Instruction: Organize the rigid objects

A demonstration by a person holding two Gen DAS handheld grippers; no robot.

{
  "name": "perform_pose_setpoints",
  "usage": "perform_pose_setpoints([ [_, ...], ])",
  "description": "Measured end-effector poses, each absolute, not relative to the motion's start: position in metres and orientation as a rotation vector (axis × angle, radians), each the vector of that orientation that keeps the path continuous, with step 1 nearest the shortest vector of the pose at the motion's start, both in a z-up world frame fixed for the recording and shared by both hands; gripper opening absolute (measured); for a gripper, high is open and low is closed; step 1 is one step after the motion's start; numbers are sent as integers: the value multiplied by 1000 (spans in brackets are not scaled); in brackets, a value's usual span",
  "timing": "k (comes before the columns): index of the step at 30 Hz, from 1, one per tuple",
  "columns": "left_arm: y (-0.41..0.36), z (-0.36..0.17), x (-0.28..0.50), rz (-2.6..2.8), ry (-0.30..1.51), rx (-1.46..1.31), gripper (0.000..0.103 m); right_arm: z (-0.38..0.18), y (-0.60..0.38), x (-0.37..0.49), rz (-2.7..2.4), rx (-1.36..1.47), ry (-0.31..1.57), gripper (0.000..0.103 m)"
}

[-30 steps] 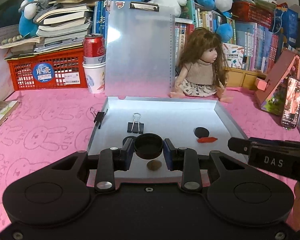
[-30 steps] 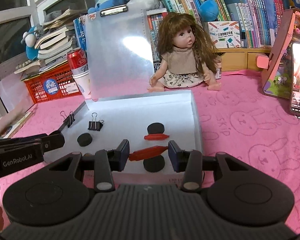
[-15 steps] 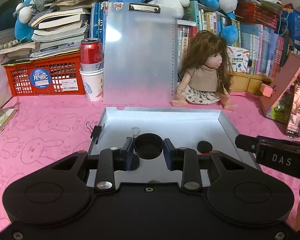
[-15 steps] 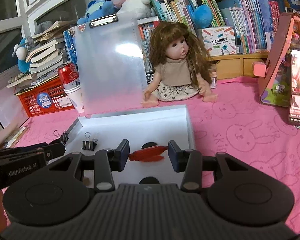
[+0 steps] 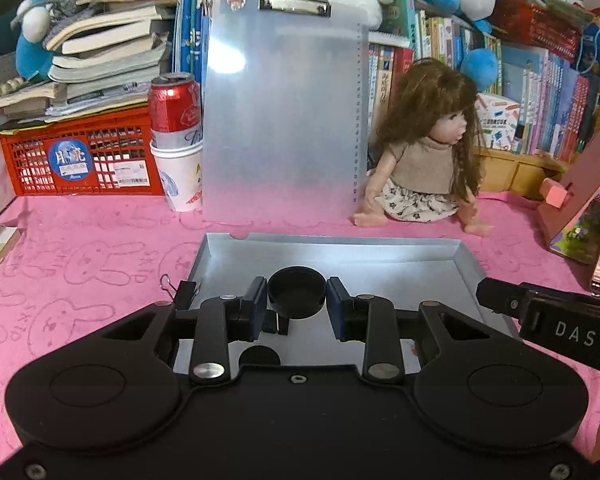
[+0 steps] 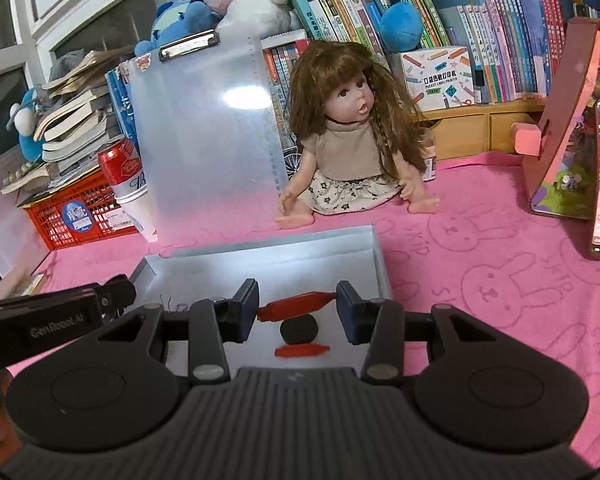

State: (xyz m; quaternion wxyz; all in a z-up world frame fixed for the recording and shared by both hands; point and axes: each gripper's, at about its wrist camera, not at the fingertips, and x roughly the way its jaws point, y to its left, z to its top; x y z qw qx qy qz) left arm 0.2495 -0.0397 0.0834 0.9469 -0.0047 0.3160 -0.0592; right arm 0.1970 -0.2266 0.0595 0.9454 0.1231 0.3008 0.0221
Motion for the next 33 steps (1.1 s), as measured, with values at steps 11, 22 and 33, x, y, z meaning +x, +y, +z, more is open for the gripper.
perform_pose_setpoints([
  [11, -47, 74, 302, -154, 686, 10, 31, 50, -228, 245, 39, 302, 705, 47],
  [22, -33, 43, 347, -142, 761, -7, 31, 26, -225, 285, 35, 300, 790, 47],
  [33, -30, 19, 356, -136, 808, 16, 31, 9, -215, 304, 40, 240, 851, 47],
])
